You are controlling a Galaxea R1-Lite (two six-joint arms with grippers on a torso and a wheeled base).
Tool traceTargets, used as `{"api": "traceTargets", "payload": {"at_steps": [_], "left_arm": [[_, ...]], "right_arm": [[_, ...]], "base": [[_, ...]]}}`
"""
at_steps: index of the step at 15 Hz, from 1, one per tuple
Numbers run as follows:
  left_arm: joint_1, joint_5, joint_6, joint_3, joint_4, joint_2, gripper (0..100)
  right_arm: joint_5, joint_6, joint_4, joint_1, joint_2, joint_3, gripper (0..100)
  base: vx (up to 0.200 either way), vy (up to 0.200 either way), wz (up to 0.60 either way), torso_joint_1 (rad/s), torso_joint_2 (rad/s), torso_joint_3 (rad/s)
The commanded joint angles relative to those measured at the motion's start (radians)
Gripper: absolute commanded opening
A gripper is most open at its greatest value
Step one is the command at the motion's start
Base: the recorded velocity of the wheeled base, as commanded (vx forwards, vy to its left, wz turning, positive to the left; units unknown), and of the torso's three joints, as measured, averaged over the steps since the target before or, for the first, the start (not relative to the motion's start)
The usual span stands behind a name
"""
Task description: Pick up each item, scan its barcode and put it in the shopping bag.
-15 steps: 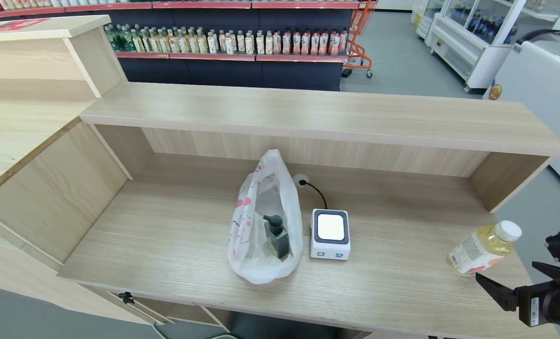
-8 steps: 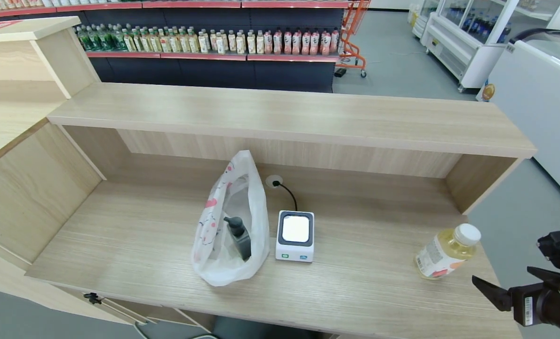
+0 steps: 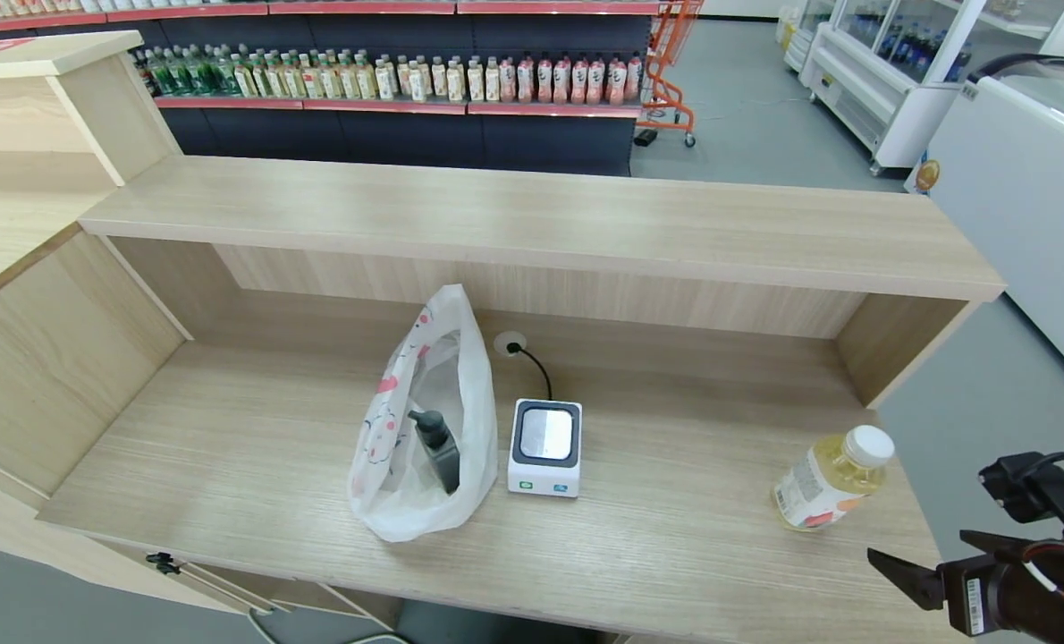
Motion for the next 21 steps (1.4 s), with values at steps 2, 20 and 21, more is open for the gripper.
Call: {"api": "traceTargets", "payload": {"at_steps": [2,20,21], "left_arm": [[0.000,-0.001,-0.001,0.000,-0.001,0.000,100],[0.000,-0.001,-0.001,0.000,-0.001,0.000,100],[0.000,-0.001,-0.001,0.000,-0.001,0.000,100]], "right_arm": [[-0.043,-0.003,-0.001,-0.017,0.019,0.017,100],[-0.080,-0.001,-0.524,0.067,0.523,-0.092,100],[-0.080,0.000,-0.526,0.077,0.536,-0.107,100]], "base": [[0.000,0.000,0.00,0.000,0.00,0.000],[0.000,0.000,0.00,0.000,0.00,0.000],[0.000,0.000,0.00,0.000,0.00,0.000]]}}
